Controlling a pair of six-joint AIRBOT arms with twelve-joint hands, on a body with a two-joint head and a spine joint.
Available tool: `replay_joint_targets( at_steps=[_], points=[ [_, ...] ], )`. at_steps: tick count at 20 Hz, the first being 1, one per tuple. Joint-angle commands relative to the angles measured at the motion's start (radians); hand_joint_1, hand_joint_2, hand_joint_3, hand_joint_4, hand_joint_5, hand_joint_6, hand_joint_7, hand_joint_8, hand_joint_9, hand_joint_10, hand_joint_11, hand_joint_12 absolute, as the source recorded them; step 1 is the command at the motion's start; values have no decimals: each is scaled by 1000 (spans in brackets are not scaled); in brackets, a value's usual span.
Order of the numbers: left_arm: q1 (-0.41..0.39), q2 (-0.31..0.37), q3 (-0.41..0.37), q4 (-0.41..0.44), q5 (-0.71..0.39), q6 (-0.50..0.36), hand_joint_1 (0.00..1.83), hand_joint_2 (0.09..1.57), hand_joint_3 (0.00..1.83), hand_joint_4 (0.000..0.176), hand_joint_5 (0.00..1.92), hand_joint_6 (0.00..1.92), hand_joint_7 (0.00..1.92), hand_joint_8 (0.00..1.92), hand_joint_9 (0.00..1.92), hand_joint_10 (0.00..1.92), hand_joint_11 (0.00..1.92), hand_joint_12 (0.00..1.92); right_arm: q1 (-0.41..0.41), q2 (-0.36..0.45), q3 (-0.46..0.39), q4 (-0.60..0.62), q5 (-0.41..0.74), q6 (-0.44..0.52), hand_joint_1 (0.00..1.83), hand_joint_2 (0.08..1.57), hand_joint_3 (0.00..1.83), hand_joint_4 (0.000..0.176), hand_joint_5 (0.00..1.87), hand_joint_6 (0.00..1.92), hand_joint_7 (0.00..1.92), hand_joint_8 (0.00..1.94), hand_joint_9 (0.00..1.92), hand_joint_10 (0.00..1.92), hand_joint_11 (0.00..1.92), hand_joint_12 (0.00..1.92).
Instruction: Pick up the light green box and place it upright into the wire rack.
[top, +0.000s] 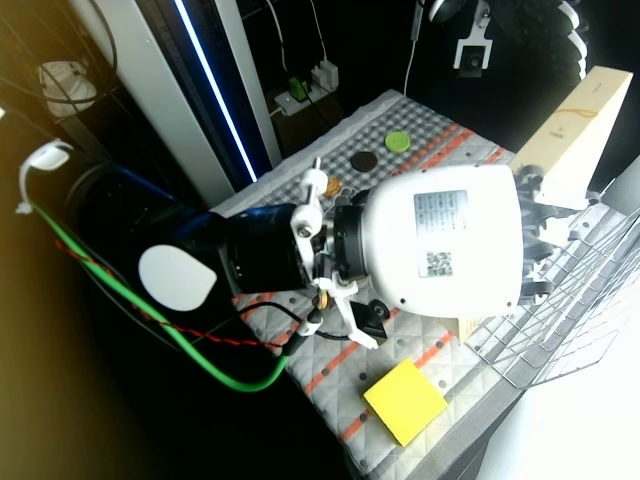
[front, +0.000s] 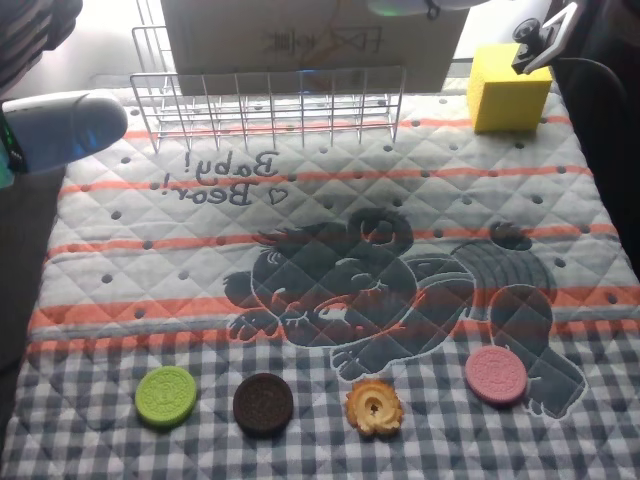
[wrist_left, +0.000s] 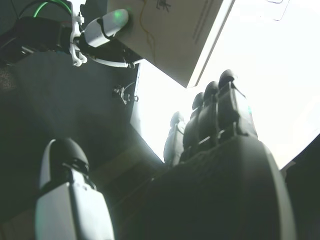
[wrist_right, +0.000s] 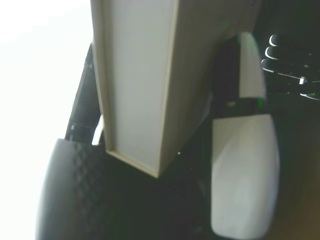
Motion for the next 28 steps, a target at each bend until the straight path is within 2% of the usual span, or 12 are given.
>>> replay_joint_targets(
  at_steps=[1, 10, 11, 13, 14, 17, 19, 21, 23, 26, 27, 28],
  points=[
    [-12, -2, 3, -10, -130, -10, 589, 817, 0, 176, 54, 1, 0, 0, 0, 0, 0, 0, 8, 2, 6, 50, 103, 9, 1252, 1092, 0, 0, 912, 1068, 1182, 691, 1538, 76, 1227, 959],
    [-12, -2, 3, -10, -132, -13, 589, 821, 0, 176, 51, 5, 0, 0, 0, 0, 0, 0, -12, -18, 22, 55, 83, 9, 1255, 1083, 2, 0, 938, 1009, 1188, 692, 1485, 0, 1362, 682],
    [-12, -2, 3, -10, -132, -13, 596, 820, 0, 176, 54, 5, 0, 0, 0, 0, 0, 0, -14, -19, 23, 55, 83, 9, 1261, 1097, 1, 0, 887, 1016, 1164, 793, 1420, 0, 1199, 712],
    [-12, -2, 3, -10, -132, -13, 588, 821, 0, 176, 59, 6, 0, 0, 0, 0, 0, 0, -14, -21, 25, 55, 83, 9, 938, 1070, 0, 0, 544, 80, 643, 61, 669, 0, 252, 1163],
    [-12, -2, 3, -10, -132, -13, 578, 832, 5, 176, 48, 0, 0, 0, 0, 0, 0, 0, -14, -21, 25, 56, 83, 9, 605, 955, 0, 116, 51, 2, 68, 1, 139, 0, 9, 829],
    [-12, -5, 5, -10, -135, -13, 587, 819, 0, 176, 53, 3, 0, 0, 0, 0, 0, 0, -14, -18, 18, 59, 100, 9, 473, 908, 0, 174, 1, 0, 2, 0, 92, 5, 0, 1010],
    [-12, -6, 5, -12, -141, -14, 625, 816, 0, 176, 54, 3, 0, 0, 0, 0, 0, 0, -19, 1, 2, 77, 139, 9, 471, 903, 0, 176, 0, 0, 0, 0, 73, 17, 0, 1197],
    [-12, -7, 4, -18, -151, -15, 601, 811, 0, 176, 56, 3, 0, 0, 0, 0, 0, 0, -30, 48, -36, 97, 198, 9, 487, 883, 4, 176, 0, 0, 0, 0, 2, 0, 0, 95],
    [-12, -8, 4, -31, -172, -15, 588, 820, 0, 176, 43, 0, 0, 0, 0, 0, 0, 0, -51, 116, -85, 115, 264, 9, 428, 916, 16, 176, 0, 0, 0, 0, 0, 0, 0, 3],
    [-11, -8, -2, -41, -221, -16, 563, 855, 14, 176, 18, 0, 0, 0, 0, 0, 0, 0, -118, 236, -187, 168, 388, -9, 438, 974, 0, 151, 0, 0, 0, 0, 0, 0, 0, 0],
    [-9, -8, -4, -41, -242, -19, 612, 843, 6, 176, 13, 0, 0, 0, 0, 0, 0, 0, -162, 277, -234, 204, 438, -42, 435, 948, 0, 97, 0, 0, 0, 0, 0, 0, 0, 0],
    [-7, -8, -6, -41, -265, -26, 649, 835, 1, 176, 28, 6, 0, 0, 0, 0, 0, 0, -213, 322, -290, 248, 498, -86, 439, 974, 0, 84, 0, 0, 0, 0, 0, 0, 0, 0]
  ],
)
